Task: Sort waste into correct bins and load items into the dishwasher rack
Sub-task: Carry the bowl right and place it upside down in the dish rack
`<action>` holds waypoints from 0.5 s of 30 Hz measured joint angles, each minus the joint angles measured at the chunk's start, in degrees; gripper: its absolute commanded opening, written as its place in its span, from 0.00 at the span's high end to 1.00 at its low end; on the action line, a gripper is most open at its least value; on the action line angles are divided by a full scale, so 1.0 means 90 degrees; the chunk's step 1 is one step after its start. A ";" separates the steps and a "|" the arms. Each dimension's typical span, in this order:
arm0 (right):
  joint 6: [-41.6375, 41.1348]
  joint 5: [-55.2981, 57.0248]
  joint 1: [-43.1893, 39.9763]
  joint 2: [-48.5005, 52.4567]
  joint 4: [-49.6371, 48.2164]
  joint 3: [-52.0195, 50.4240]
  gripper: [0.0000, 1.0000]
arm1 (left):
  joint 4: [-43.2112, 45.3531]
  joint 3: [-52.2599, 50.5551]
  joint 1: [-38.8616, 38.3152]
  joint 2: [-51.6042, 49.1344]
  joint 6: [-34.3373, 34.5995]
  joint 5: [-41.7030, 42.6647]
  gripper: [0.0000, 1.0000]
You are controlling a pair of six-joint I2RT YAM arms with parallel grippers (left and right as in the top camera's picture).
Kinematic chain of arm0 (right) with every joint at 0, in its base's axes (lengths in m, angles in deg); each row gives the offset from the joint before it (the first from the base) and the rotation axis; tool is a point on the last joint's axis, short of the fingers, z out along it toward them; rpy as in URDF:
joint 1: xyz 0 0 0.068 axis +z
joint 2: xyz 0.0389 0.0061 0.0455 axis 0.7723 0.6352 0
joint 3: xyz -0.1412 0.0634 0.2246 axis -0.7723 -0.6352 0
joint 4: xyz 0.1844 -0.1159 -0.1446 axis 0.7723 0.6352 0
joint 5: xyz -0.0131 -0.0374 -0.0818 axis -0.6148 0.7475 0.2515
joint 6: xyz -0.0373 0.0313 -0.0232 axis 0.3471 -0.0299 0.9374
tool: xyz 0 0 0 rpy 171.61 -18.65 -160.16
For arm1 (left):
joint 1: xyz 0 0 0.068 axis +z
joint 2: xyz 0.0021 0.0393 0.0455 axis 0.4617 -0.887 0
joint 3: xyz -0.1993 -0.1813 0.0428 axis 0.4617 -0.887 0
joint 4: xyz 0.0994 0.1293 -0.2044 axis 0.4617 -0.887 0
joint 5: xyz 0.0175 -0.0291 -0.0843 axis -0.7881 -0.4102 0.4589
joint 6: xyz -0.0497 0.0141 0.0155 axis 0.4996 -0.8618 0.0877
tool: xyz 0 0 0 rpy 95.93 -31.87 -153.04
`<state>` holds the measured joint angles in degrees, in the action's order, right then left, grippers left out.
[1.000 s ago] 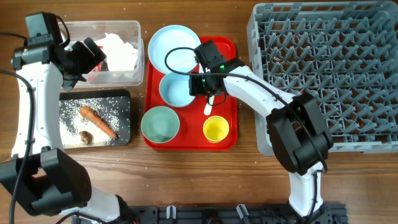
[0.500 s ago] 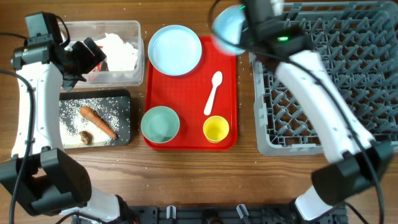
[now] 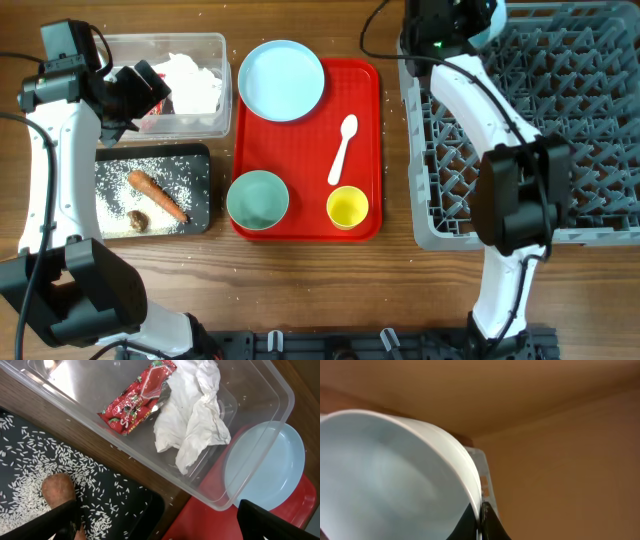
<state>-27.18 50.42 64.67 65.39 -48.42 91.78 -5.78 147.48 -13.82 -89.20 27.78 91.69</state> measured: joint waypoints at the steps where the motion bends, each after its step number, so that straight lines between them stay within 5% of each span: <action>1: 0.0117 0.0061 0.0000 0.0066 0.0005 0.0000 0.96 | 0.0002 0.0000 0.0000 0.0000 0.0000 0.0000 0.00; 15: -0.1090 0.0204 0.0408 0.0134 0.1761 0.0068 0.90 | 0.0000 0.0000 0.0000 0.0000 0.0000 0.0000 0.00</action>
<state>-37.00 52.25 68.35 66.59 -32.58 92.39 -5.78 147.48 -13.82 -89.20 27.78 91.69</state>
